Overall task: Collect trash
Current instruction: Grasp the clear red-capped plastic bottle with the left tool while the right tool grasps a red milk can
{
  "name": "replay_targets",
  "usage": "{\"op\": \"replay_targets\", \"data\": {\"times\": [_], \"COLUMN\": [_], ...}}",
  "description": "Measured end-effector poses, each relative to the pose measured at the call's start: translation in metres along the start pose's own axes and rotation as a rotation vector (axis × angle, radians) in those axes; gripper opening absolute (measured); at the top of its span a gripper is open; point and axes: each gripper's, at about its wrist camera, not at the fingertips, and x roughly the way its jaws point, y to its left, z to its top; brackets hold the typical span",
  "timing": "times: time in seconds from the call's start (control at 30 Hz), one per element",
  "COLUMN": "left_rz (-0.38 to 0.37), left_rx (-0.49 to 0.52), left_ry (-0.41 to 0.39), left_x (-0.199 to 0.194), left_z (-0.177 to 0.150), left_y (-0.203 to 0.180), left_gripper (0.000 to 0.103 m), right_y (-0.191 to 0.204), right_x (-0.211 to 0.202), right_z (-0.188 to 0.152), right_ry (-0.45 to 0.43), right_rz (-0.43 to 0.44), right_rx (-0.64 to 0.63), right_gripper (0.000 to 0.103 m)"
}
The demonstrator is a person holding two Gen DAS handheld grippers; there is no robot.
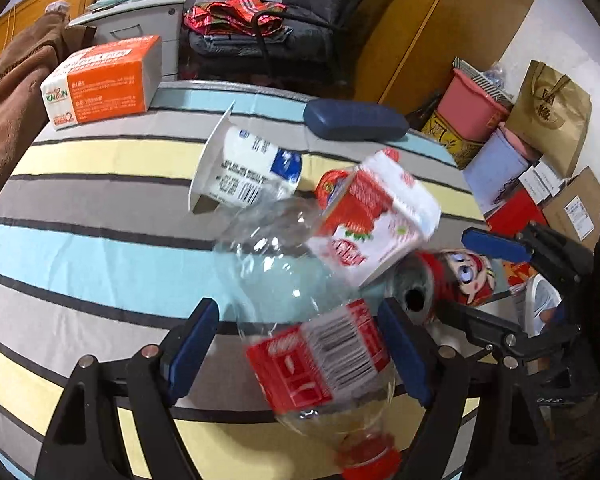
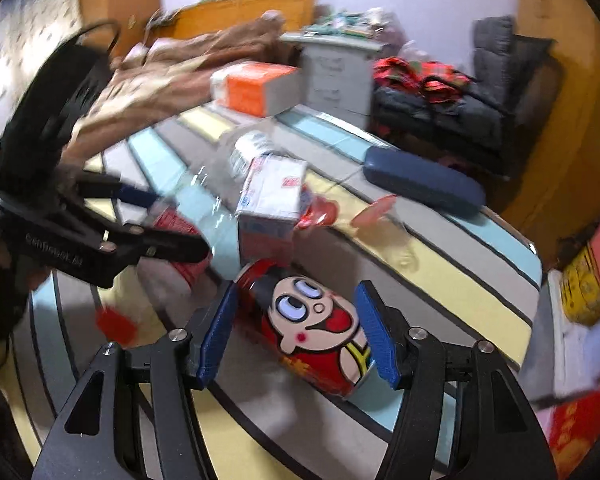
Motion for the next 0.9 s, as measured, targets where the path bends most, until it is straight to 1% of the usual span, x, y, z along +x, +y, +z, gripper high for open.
{"op": "replay_targets", "data": {"times": [0.1, 0.23, 0.33, 0.4, 0.47, 0.53, 0.6, 0.7, 0.73, 0.77, 0.9], "left_rz": [-0.006, -0.002, 0.000, -0.002, -0.007, -0.017, -0.023, -0.025, -0.027, -0.030, -0.031], "left_rx": [-0.005, -0.001, -0.013, -0.016, -0.011, -0.016, -0.013, -0.012, -0.017, -0.026, -0.017], "left_ry": [0.006, -0.014, -0.011, -0.012, -0.013, -0.015, -0.020, -0.024, -0.027, -0.029, -0.040], "left_x": [0.002, -0.002, -0.001, 0.000, 0.001, 0.001, 0.000, 0.000, 0.000, -0.001, -0.004], "left_z": [-0.002, -0.002, 0.001, 0.002, 0.002, 0.002, 0.002, 0.001, 0.001, 0.000, -0.004], "left_y": [0.005, 0.007, 0.009, 0.011, 0.011, 0.011, 0.010, 0.008, 0.008, 0.009, 0.007], "left_gripper": [0.083, 0.082, 0.082, 0.082, 0.082, 0.076, 0.071, 0.070, 0.070, 0.070, 0.069], "right_y": [0.001, 0.004, 0.001, -0.004, -0.009, -0.014, -0.015, -0.017, -0.019, -0.019, -0.014], "right_x": [-0.001, 0.004, 0.011, 0.017, 0.017, 0.017, 0.016, 0.011, 0.009, 0.008, 0.006], "right_z": [-0.002, -0.003, -0.004, -0.003, -0.002, -0.002, -0.004, -0.008, -0.010, -0.011, -0.017], "right_ry": [0.019, 0.062, 0.092, 0.103, 0.092, 0.092, 0.085, 0.056, 0.048, 0.044, 0.027], "right_rz": [0.001, -0.021, -0.023, -0.031, -0.013, 0.005, -0.001, -0.002, 0.002, 0.000, -0.035], "right_rx": [-0.028, -0.060, -0.059, -0.026, 0.019, 0.071, 0.105, 0.165, 0.188, 0.203, 0.230], "right_gripper": [0.066, 0.067, 0.067, 0.067, 0.067, 0.067, 0.067, 0.066, 0.063, 0.062, 0.060]}}
